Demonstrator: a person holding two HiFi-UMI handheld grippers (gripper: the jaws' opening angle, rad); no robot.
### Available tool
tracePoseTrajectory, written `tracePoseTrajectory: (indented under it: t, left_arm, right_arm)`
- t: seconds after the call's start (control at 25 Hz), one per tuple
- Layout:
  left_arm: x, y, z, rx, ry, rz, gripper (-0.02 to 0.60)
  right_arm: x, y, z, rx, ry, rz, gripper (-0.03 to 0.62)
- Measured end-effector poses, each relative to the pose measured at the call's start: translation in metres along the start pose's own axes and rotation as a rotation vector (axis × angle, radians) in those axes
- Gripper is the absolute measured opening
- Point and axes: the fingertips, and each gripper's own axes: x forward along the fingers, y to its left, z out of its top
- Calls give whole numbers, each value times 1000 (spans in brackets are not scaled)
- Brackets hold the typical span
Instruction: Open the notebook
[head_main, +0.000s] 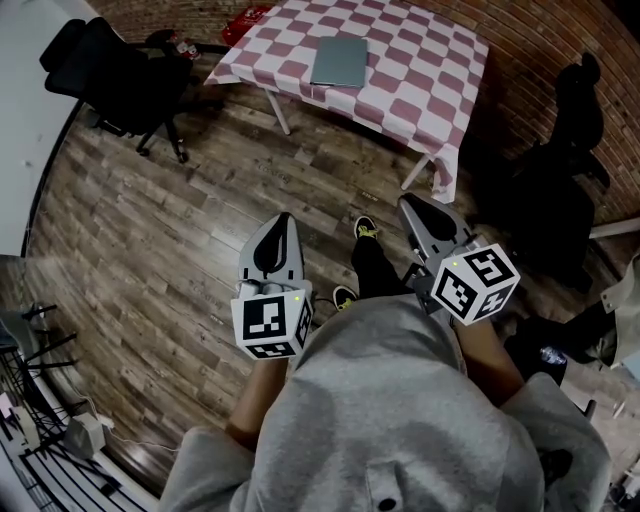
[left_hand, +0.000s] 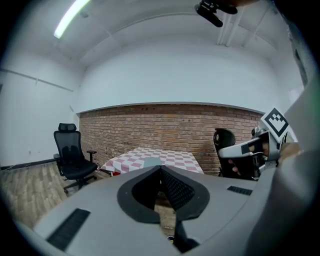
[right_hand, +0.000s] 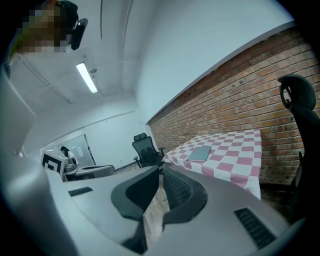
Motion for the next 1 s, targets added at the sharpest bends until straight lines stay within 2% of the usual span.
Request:
tracePoseTrajectory:
  t: [0.48,1.0]
  left_arm:
    - [30,6,1,5,35,-2,11]
    - [97,15,4,-12,93,-32,11]
  right_arm:
    - [24,-20,7,21,7,-11,44]
    - [65,-83,28,48,34,-75,44]
